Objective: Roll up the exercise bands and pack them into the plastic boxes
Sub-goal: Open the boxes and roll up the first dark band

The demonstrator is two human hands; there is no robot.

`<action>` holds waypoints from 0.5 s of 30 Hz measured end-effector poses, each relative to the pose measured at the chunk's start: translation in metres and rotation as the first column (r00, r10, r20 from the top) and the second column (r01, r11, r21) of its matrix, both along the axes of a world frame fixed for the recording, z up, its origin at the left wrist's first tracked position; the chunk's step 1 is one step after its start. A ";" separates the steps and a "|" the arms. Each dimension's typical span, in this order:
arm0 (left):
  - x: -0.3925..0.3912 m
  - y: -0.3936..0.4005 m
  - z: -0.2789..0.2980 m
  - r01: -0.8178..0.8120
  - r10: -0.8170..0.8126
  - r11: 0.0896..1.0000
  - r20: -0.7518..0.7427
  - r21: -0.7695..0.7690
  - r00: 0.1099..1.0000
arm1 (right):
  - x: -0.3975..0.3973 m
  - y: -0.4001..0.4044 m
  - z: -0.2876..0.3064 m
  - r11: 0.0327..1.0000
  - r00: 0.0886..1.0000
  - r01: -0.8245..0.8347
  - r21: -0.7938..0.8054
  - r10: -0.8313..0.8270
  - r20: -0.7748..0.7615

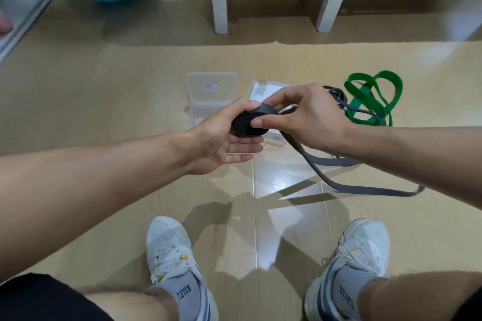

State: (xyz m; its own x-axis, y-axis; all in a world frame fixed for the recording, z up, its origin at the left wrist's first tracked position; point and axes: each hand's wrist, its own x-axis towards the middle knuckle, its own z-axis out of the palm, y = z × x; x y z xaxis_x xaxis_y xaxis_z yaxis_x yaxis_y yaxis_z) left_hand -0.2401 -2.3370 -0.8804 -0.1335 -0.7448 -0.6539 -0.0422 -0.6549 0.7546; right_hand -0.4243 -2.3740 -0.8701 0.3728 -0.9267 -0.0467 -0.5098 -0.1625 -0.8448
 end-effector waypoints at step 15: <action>0.018 -0.011 0.009 0.248 -0.227 0.955 0.139 -0.164 0.964 | -0.016 -0.004 -0.013 0.831 0.990 -0.060 0.553 -0.020 0.137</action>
State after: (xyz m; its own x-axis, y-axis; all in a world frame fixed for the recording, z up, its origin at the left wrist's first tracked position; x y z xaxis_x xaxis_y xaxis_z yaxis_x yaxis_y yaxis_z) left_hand -0.2219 -2.3476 -0.8717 -0.2506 -0.8066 -0.5353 -0.2757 -0.4706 0.8382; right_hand -0.4408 -2.3775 -0.8827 0.4307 -0.7515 -0.4997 -0.3896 0.3447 -0.8541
